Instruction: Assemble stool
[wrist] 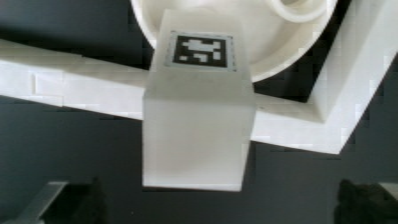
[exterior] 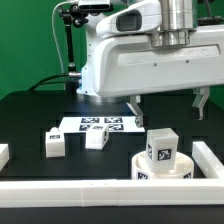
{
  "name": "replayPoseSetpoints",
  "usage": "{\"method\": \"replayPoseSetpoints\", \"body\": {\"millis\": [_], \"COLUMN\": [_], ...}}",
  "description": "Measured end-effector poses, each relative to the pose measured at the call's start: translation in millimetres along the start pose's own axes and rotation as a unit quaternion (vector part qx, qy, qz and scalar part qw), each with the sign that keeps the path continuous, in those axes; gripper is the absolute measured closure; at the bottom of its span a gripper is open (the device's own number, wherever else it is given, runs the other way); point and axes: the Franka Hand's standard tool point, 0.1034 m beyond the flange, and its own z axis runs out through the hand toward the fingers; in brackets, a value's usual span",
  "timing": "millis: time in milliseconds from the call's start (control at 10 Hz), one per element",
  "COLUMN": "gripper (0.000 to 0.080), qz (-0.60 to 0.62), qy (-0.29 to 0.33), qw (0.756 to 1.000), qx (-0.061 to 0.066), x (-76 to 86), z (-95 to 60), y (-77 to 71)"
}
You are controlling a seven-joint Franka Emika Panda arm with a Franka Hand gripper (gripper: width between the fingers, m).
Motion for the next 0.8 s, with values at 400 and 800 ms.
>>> {"method": "replayPoseSetpoints", "body": {"millis": [400,800], "gripper": [0.015,0.015], "qz": [0.011,0.03], "qy": [-0.022,-0.084], "qw": [1.0,0.996], "qx": [0.004,0.011], "x": [-5.3,-12.1], "z": [0.8,11.2], "y": [-0.2,5.2]}}
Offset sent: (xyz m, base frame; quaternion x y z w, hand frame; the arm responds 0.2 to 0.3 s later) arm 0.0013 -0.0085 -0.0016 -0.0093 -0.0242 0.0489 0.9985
